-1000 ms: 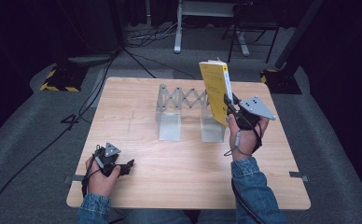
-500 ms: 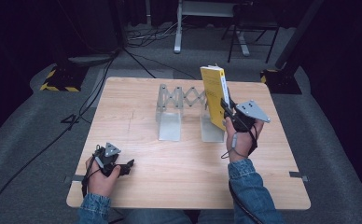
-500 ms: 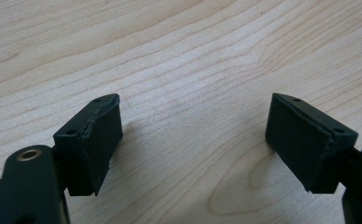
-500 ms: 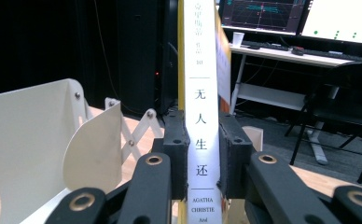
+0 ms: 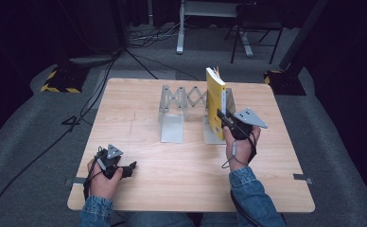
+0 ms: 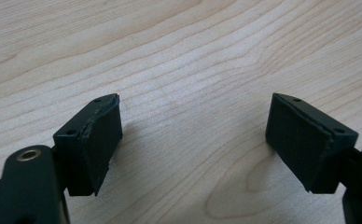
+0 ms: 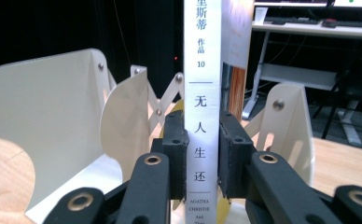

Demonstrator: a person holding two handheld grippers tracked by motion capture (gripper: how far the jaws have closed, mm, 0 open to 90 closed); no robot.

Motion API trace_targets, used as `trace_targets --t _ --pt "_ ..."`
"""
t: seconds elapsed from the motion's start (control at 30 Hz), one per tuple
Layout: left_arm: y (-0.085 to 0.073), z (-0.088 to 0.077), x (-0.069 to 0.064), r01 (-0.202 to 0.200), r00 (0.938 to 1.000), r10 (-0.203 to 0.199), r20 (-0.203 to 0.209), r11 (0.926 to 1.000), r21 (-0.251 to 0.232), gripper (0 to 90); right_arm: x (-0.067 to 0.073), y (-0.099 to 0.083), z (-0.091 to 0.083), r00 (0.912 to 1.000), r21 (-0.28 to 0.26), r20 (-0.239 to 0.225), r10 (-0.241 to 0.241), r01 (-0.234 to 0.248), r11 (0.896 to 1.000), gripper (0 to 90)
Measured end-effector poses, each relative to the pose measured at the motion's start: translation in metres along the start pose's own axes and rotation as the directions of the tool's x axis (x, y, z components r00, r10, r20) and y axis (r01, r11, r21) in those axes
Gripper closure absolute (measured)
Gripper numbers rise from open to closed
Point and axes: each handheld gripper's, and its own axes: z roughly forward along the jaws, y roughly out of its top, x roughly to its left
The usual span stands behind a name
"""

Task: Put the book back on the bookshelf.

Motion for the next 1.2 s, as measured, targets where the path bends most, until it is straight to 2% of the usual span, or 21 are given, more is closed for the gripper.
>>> trace_targets --t 0.1,0.23,0.53,0.83,0.93,1.2 --pt "0.0 0.0 0.0 0.0 1.0 0.0 0.0 1.0 0.0 19.1 0.001 -0.003 0.001 1.0 0.002 -0.004 -0.001 0.001 1.0 75.6" --pt "0.0 0.0 0.0 0.0 1.0 0.0 0.0 1.0 0.0 19.1 0.004 -0.012 0.004 0.9998 0.041 -0.017 -0.008 0.009 0.999 74.9" --pt "0.0 0.0 0.0 -0.001 1.0 0.001 0.0 1.0 0.001 19.1 0.009 -0.024 0.009 0.9993 0.086 -0.033 -0.014 0.017 0.996 74.1" --pt "0.0 0.0 0.0 0.001 1.0 -0.001 0.0 1.0 0.003 18.8 0.014 -0.032 0.013 0.9985 0.093 -0.052 -0.015 0.02 0.995 72.0" --pt "0.0 0.0 0.0 -0.001 1.0 0.001 -0.003 1.0 0.004 18.8 0.018 -0.041 0.018 0.9983 0.097 -0.056 -0.018 0.023 0.995 70.5" --pt "0.001 0.001 -0.001 0.008 1.0 -0.008 0.003 1.0 0.001 18.3 0.018 -0.043 0.02 0.9978 0.09 -0.061 -0.025 0.031 0.995 69.9"
